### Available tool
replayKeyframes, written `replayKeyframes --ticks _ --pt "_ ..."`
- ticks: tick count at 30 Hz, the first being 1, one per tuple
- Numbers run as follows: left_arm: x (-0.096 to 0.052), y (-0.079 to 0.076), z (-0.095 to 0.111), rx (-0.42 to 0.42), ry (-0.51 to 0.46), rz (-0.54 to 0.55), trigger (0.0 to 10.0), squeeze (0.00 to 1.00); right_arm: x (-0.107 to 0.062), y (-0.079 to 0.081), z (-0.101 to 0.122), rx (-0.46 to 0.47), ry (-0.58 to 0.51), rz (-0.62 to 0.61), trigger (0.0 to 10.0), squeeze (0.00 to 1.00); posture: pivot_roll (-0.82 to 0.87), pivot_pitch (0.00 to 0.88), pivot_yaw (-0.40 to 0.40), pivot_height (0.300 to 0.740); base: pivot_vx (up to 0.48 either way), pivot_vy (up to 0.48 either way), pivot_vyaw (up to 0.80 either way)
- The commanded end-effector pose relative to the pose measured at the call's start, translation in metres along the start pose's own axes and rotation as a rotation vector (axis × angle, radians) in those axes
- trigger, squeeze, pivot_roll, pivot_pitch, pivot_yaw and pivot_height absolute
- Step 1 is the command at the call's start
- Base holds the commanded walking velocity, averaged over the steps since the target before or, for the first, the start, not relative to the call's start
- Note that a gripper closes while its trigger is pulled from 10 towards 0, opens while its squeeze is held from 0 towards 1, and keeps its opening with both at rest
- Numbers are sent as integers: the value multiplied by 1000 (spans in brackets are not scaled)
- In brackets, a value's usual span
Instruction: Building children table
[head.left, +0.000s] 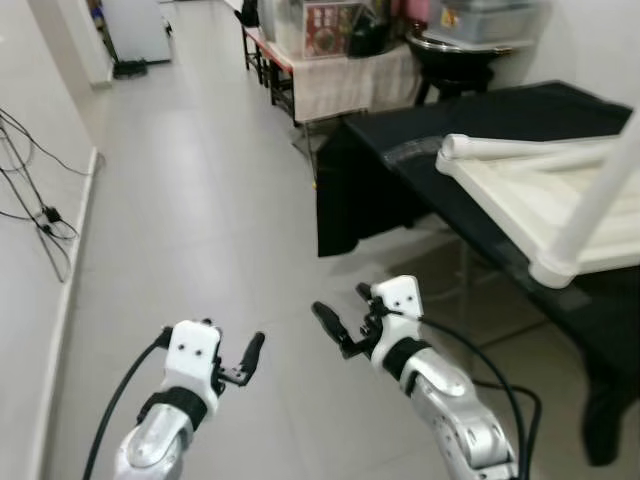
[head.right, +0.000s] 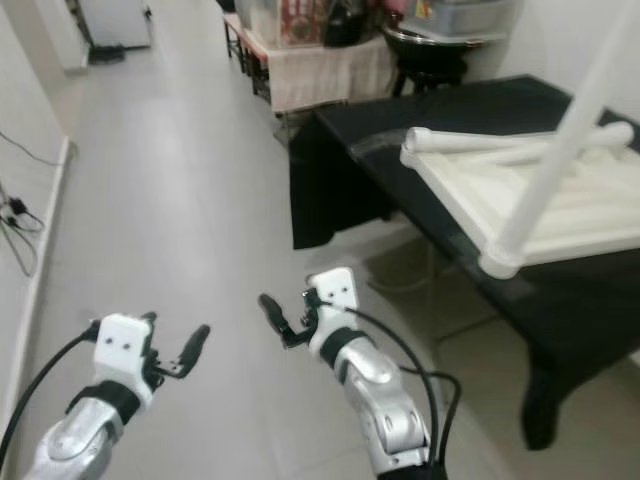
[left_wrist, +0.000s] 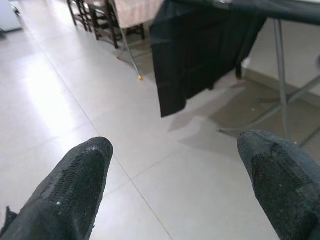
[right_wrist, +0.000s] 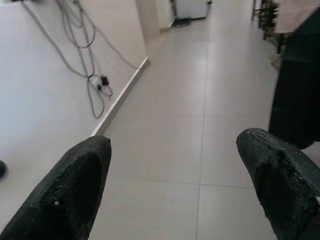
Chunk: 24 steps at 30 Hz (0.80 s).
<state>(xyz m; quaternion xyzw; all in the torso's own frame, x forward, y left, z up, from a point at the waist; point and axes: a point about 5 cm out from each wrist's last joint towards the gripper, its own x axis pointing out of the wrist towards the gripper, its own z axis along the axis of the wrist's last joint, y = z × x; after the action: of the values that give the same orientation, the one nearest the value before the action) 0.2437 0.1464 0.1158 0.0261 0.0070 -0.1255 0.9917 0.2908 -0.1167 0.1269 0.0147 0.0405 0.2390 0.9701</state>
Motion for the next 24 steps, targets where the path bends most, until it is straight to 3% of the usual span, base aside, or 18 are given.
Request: replayKeyframes --ticks 1,7,24 --pt "2 -2 -5 -2 15 -12 10000 0 0 0 -2 17 -1 3 10000 0 20 92 15 740 371 0 0" --pt "4 -1 -4 -2 11 -13 10000 0 3 0 -2 25 -3 1 10000 0 21 90 16 740 359 0 267" --pt "9 0 -4 -11 0 -15 10000 0 10 -4 -5 26 18 -4 10000 0 9 92 13 740 352 0 0"
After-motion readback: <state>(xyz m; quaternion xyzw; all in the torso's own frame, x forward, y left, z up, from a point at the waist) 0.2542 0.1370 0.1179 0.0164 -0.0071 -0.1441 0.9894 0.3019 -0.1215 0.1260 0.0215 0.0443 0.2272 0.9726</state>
